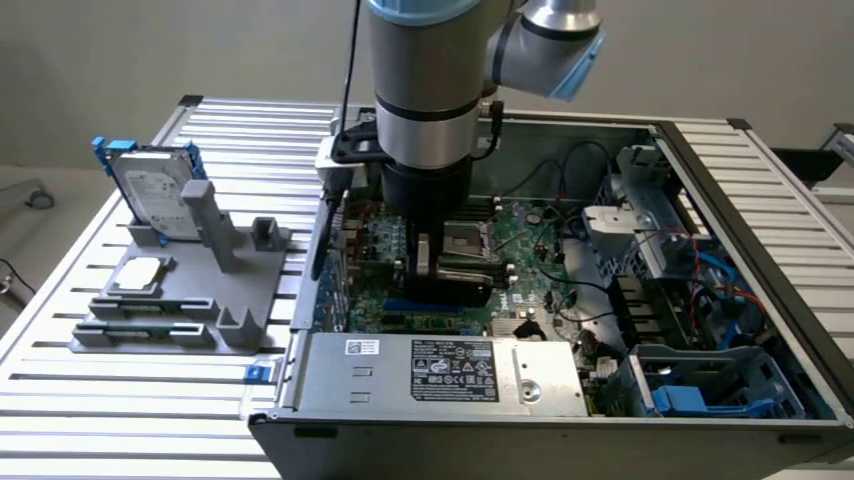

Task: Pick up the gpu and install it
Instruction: 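Insert the gpu into the slot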

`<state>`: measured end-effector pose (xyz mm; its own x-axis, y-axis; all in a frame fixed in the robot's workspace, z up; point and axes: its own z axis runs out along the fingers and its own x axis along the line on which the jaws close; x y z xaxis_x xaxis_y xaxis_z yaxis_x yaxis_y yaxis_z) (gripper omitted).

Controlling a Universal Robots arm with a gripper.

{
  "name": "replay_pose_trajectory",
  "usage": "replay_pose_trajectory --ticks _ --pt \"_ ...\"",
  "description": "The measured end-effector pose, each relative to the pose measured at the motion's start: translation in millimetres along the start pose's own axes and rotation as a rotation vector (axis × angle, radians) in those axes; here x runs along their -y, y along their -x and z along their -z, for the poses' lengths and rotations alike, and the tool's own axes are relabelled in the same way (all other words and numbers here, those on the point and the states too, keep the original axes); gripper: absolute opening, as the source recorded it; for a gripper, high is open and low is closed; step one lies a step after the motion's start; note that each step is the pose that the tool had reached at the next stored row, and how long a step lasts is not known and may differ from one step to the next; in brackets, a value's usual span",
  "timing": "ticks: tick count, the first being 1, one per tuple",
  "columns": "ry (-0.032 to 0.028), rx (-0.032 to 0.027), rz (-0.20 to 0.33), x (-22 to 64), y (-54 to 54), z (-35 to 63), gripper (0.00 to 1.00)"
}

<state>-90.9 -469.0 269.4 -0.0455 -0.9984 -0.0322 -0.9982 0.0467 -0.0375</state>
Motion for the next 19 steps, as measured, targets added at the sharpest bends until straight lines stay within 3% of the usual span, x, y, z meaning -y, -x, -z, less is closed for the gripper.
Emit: replay_pose_trajectory --ticks 4,19 --pt "0.0017 0.0011 0.0 -0.1 -0.1 -1.2 0.26" --pt "0.0224 0.0015 0.021 0.2 -0.1 -2.5 0.26"
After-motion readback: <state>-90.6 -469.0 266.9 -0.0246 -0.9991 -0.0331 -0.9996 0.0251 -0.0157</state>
